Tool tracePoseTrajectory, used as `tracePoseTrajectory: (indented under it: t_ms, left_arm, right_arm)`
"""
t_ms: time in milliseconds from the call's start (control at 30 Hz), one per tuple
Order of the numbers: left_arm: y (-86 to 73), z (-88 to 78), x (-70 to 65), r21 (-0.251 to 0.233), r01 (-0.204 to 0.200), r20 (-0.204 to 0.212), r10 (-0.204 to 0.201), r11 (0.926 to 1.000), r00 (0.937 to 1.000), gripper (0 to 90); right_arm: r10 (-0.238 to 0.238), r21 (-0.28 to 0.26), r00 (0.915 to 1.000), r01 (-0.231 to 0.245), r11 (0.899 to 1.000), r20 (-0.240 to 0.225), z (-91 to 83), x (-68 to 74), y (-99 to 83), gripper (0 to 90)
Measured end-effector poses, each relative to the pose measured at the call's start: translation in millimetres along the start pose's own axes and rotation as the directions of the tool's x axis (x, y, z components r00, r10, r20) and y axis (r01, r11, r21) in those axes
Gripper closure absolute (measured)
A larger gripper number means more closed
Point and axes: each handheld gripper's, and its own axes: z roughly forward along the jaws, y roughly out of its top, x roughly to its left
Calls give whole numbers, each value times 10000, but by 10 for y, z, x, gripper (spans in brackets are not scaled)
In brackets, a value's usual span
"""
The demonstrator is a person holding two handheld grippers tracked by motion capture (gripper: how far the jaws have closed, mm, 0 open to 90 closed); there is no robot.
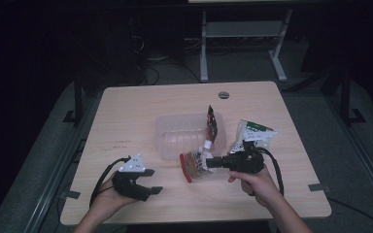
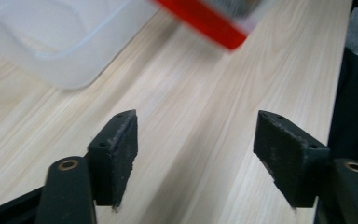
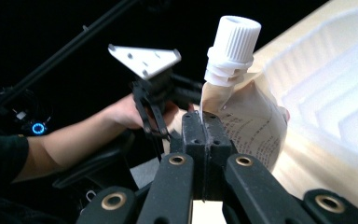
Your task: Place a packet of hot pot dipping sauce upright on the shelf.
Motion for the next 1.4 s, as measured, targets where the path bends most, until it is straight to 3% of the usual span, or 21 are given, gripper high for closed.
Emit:
tracePoseTrajectory:
  t_ms: [233,567,1000,1400]
  left_arm:
    - [-9,21,50,23,67,-140,-67,10000,9999,262]
    - [-43,51,93,265,116,-280,-108,9996,9996,244]
    - [-49,59,114,404,99,-279,-88,9991,9996,245]
    - [-56,53,138,496,59,-294,-44,9988,9996,245]
  right_arm:
    - [-188,-574,9997,178,9982,-169,-62,70,135,900]
    - [-549,-951,9983,564,9939,190,-51,63,343,900]
    - [-747,-1299,9954,819,9881,596,95,-16,609,900]
    - [-656,-1544,9952,761,9851,723,241,-114,775,900]
